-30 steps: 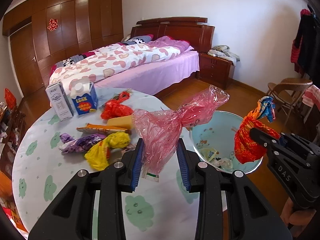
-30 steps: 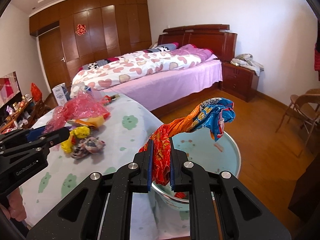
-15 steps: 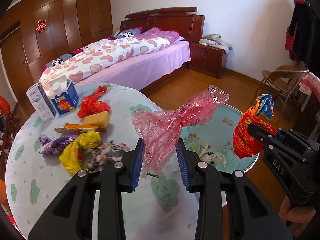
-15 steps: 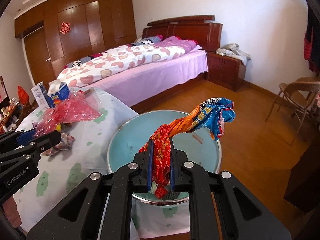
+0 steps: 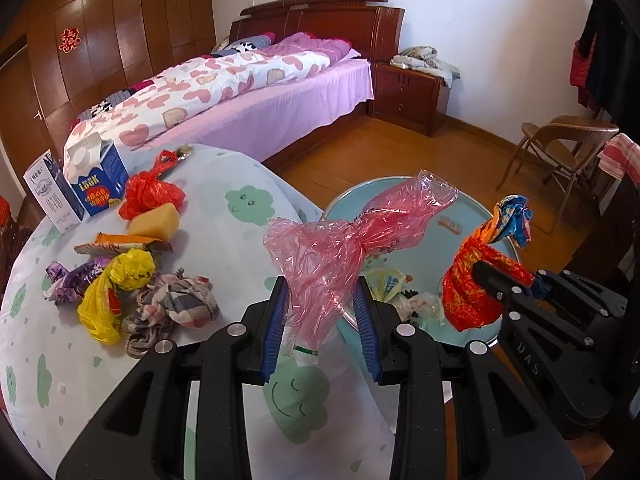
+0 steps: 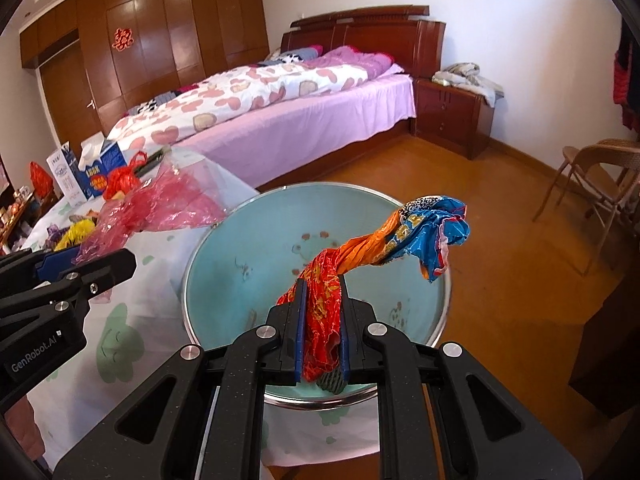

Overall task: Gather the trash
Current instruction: 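Carry the pink bag and snack wrapper over the blue bin and open both tools, then move both open tools back over the table of trash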

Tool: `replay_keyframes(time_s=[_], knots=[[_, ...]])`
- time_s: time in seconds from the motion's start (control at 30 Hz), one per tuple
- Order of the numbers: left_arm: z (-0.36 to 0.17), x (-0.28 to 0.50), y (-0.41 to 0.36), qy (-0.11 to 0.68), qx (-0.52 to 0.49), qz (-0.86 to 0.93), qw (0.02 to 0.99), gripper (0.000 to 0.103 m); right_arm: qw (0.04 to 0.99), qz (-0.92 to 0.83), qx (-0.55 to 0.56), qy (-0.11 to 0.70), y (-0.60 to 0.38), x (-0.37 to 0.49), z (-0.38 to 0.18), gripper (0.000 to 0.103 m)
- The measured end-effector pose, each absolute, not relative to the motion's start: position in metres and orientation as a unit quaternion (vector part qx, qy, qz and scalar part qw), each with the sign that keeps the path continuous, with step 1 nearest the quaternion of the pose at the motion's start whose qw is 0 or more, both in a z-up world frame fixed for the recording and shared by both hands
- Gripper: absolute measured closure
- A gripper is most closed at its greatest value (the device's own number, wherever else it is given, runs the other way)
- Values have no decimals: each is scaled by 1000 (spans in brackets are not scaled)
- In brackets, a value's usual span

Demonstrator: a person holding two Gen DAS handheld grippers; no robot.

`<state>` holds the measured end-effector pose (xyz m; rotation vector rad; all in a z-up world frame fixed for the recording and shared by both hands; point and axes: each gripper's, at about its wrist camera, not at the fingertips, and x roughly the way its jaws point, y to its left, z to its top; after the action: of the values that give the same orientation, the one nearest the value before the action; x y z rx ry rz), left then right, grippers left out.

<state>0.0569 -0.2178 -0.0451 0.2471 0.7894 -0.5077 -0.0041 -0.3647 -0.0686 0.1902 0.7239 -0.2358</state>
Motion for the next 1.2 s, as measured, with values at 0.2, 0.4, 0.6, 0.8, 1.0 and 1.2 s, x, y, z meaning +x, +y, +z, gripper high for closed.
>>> replay_keyframes(time_s=[0.2,0.4,0.6,0.8,1.0,1.2], knots=[[-49,60,-221,386,120,-241,882,69,919,-109,107,363,-366,-1,-78,87],[-51,61,-226,389,122,-246,879,69,923,-115,120,348,-370,-4,-75,83],[-54,62,-233,392,122,-250,877,69,925,-142,127,328,-373,-10,-66,80],[-58,64,-247,399,126,-261,870,68,919,-195,137,313,-377,-15,-59,72],[-64,64,-261,408,137,-273,861,64,913,-231,158,297,-397,-25,-56,66],[-63,59,-269,401,139,-285,860,36,912,-262,166,269,-407,-38,-54,50]])
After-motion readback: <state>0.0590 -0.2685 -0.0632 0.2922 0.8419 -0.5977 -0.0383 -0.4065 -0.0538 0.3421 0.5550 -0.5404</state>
